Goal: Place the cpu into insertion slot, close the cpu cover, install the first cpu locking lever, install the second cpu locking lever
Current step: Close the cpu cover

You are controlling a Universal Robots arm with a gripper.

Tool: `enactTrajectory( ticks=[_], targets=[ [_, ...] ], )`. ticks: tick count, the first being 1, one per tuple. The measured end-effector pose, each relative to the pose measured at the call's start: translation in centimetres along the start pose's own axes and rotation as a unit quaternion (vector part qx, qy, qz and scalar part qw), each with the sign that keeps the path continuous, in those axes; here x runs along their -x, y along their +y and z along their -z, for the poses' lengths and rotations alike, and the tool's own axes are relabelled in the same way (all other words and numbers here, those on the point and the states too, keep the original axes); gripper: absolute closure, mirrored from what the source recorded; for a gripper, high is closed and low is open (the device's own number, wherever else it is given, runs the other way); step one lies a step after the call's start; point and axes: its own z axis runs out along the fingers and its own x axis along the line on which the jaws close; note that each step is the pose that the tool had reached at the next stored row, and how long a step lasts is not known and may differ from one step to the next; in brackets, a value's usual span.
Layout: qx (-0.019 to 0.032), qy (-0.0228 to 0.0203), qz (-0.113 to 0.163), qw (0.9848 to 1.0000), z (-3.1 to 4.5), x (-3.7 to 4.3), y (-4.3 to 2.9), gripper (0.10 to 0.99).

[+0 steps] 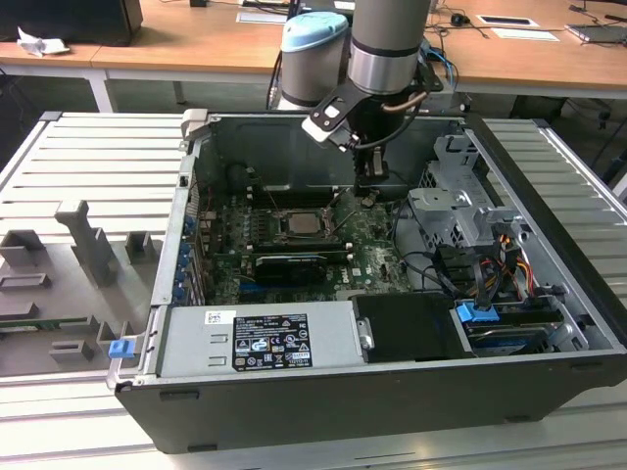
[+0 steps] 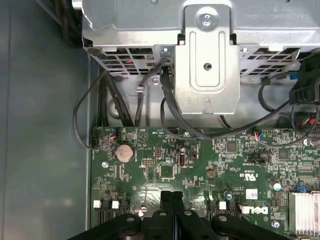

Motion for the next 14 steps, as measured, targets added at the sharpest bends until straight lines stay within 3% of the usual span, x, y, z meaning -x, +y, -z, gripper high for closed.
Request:
enactTrajectory(
  ticks=[6,14],
  targets=[
    [-0.0006,0.0001,0.0,1.0,-0.45,0.01,0.62,0.98],
    [-0.0009,0.0001,0.0,1.0,-1.19,0.04,0.63,0.98]
  ],
)
